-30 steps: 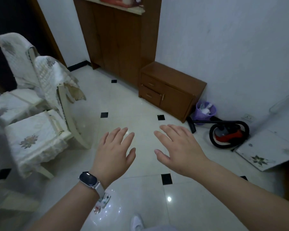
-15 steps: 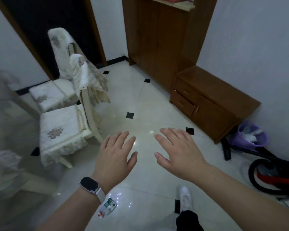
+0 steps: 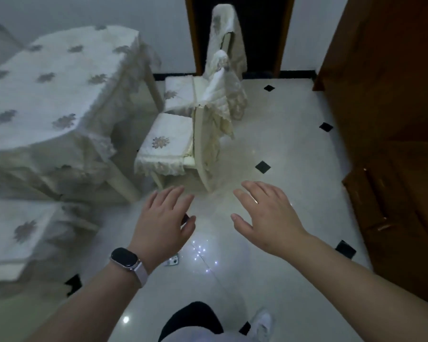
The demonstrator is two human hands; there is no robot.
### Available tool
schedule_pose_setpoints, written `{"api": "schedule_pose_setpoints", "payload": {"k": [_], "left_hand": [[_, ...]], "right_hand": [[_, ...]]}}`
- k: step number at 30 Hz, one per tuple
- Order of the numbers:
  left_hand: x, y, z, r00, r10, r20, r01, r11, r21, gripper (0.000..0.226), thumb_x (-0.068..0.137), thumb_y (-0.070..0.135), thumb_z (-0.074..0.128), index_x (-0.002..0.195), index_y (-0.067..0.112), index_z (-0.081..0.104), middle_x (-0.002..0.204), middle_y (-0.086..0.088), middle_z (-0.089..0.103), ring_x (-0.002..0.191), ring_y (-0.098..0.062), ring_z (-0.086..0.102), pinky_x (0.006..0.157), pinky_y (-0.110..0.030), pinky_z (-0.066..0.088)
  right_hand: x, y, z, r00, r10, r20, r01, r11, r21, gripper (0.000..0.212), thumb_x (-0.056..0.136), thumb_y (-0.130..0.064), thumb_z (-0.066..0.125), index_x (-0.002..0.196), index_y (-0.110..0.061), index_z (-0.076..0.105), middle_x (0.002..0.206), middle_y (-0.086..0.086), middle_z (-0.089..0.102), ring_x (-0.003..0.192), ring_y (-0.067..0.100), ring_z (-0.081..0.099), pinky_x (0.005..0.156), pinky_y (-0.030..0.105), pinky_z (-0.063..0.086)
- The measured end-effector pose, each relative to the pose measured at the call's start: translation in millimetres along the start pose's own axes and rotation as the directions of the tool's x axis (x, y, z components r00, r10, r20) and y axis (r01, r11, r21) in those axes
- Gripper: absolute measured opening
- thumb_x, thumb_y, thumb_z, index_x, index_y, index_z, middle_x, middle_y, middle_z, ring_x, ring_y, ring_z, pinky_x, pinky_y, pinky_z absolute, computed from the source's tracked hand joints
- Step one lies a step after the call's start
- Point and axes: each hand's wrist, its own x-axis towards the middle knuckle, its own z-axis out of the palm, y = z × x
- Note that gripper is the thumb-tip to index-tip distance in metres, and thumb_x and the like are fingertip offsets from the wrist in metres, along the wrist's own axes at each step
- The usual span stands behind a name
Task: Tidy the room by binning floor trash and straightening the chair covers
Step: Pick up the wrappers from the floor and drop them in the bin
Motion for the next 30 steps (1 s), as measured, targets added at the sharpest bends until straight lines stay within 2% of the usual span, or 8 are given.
{"api": "schedule_pose_setpoints", "payload": {"k": [3,6,11,16,18,23,30], "left_hand": [[-15.2,-15.6,0.5,0.991,-0.133,-0.032,0.133,0.991,0.012,0.046,0.086,0.042,0.049,0.121,0.017,0.064,0.129,-0.007,0.062,0.118,-0.029,0.055,0.101,-0.045,0.035],[-27.6,-32.7,9.2,0.971,-0.240,0.003,0.240,0.971,0.010,0.049,0.088,0.043,0.047,0.126,0.017,0.063,0.132,-0.009,0.061,0.120,-0.032,0.056,0.101,-0.048,0.041],[-34.2,-58.1,37.1,0.929,-0.368,0.039,0.369,0.929,-0.033,0.051,0.088,0.044,0.045,0.127,0.016,0.063,0.133,-0.011,0.060,0.123,-0.034,0.054,0.102,-0.051,0.043],[-22.5,-88.6,67.0,0.878,-0.475,0.060,0.479,0.874,-0.084,0.052,0.086,0.044,0.044,0.125,0.016,0.065,0.132,-0.011,0.061,0.121,-0.033,0.056,0.100,-0.050,0.043],[-14.9,-105.1,78.8,0.856,-0.512,0.073,0.517,0.850,-0.104,0.053,0.085,0.044,0.043,0.124,0.016,0.065,0.131,-0.011,0.062,0.121,-0.033,0.056,0.100,-0.050,0.043],[4.7,-139.4,92.7,0.838,-0.541,0.068,0.545,0.831,-0.115,0.052,0.086,0.044,0.043,0.123,0.015,0.065,0.131,-0.012,0.062,0.120,-0.034,0.056,0.099,-0.050,0.042],[24.0,-173.1,99.3,0.772,-0.635,0.006,0.629,0.764,-0.146,0.050,0.085,0.042,0.045,0.120,0.014,0.067,0.130,-0.014,0.062,0.118,-0.034,0.056,0.097,-0.050,0.044]], "right_hand": [[28.7,-6.8,9.2,0.992,-0.125,0.021,0.124,0.991,0.046,0.049,0.086,-0.047,0.048,0.120,-0.015,0.062,0.124,0.007,0.060,0.112,0.029,0.055,0.094,0.041,0.039],[55.1,-15.1,23.1,0.974,-0.214,0.073,0.210,0.976,0.061,0.050,0.087,-0.048,0.047,0.121,-0.015,0.062,0.125,0.008,0.060,0.111,0.029,0.055,0.093,0.042,0.042],[93.2,-29.6,48.0,0.929,-0.306,0.208,0.298,0.952,0.069,0.052,0.087,-0.049,0.045,0.123,-0.015,0.060,0.128,0.008,0.059,0.116,0.030,0.055,0.094,0.043,0.044],[137.8,-41.8,66.1,0.890,-0.371,0.264,0.375,0.926,0.037,0.051,0.087,-0.049,0.046,0.124,-0.017,0.060,0.131,0.006,0.058,0.118,0.026,0.053,0.097,0.040,0.041],[161.8,-45.2,74.0,0.872,-0.399,0.283,0.412,0.911,0.014,0.052,0.087,-0.050,0.045,0.124,-0.017,0.060,0.131,0.007,0.058,0.118,0.026,0.052,0.099,0.038,0.037],[212.6,-57.4,92.8,0.843,-0.425,0.329,0.451,0.893,0.000,0.054,0.089,-0.051,0.043,0.129,-0.018,0.057,0.135,0.007,0.054,0.123,0.028,0.050,0.101,0.041,0.039],[260.7,-67.8,129.8,0.799,-0.524,0.296,0.534,0.844,0.052,0.051,0.087,-0.048,0.049,0.125,-0.016,0.061,0.131,0.009,0.058,0.118,0.029,0.053,0.095,0.040,0.043]]}}
